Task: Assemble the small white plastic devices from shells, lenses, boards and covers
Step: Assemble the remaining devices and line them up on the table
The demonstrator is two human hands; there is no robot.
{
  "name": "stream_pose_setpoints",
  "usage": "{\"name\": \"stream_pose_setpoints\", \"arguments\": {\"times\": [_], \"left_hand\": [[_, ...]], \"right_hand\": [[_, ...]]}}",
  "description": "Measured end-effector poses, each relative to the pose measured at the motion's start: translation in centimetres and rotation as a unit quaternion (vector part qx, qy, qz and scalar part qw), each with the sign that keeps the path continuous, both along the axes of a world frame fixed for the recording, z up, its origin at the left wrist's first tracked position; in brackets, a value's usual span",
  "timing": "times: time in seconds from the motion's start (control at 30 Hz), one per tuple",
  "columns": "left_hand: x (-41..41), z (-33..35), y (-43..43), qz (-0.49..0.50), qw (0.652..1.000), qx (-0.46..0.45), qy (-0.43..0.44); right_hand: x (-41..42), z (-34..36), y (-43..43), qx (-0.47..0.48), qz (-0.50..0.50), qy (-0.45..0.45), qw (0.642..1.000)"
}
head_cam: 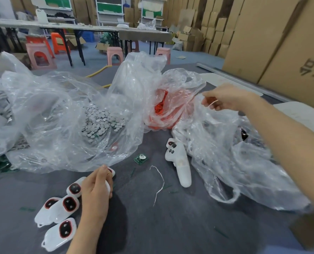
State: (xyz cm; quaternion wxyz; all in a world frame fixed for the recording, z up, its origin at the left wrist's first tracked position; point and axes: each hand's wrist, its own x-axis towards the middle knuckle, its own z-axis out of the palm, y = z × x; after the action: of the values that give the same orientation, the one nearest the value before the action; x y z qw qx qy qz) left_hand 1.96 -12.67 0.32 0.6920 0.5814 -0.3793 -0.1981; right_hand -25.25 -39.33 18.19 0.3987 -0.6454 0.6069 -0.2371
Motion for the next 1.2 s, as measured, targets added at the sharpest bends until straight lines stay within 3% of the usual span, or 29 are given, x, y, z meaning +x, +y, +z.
{"name": "stream_pose_setpoints", "arguments": {"times": [0.13, 0.27, 0.4, 0.5, 0.6, 0.77, 0.93, 1.2], "left_hand": [[-0.3, 0.3, 0.6, -0.013, 1.0, -0.009, -0.027], [-0.7, 0.5, 2.1, -0.031, 0.998, 0.003, -0.054], [-0.3, -0.1, 4.1, -0.039, 0.997, 0.032, -0.062], [0.1, -0.3, 4.6, -0.043, 0.998, 0.041, -0.028], [0.5, -0.6, 4.4, -0.038, 0.998, 0.052, -0.025], [0.9, -1.1, 4.4, -0.039, 0.99, 0.077, -0.109], [1.0, -1.4, 4.3, -0.034, 0.992, 0.078, -0.096], [1.3, -1.7, 4.1, -0.03, 0.993, 0.064, -0.094]], "right_hand": [[-3.3, -1.9, 1.1, 0.005, -0.029, 0.063, 0.998], [-2.7, -5.4, 2.0, -0.014, 0.023, 0.242, 0.97], [-0.2, -7.0, 2.4, -0.122, 0.044, 0.293, 0.947], [1.4, -8.0, 2.4, -0.103, 0.082, 0.336, 0.933], [1.3, -9.1, 2.0, -0.081, 0.056, 0.39, 0.916], [0.3, -9.4, 1.4, -0.098, 0.021, 0.402, 0.91], [-0.9, -8.3, 0.3, -0.025, 0.029, 0.316, 0.948], [-0.9, -7.1, 0.8, 0.08, 0.073, 0.349, 0.931]]}}
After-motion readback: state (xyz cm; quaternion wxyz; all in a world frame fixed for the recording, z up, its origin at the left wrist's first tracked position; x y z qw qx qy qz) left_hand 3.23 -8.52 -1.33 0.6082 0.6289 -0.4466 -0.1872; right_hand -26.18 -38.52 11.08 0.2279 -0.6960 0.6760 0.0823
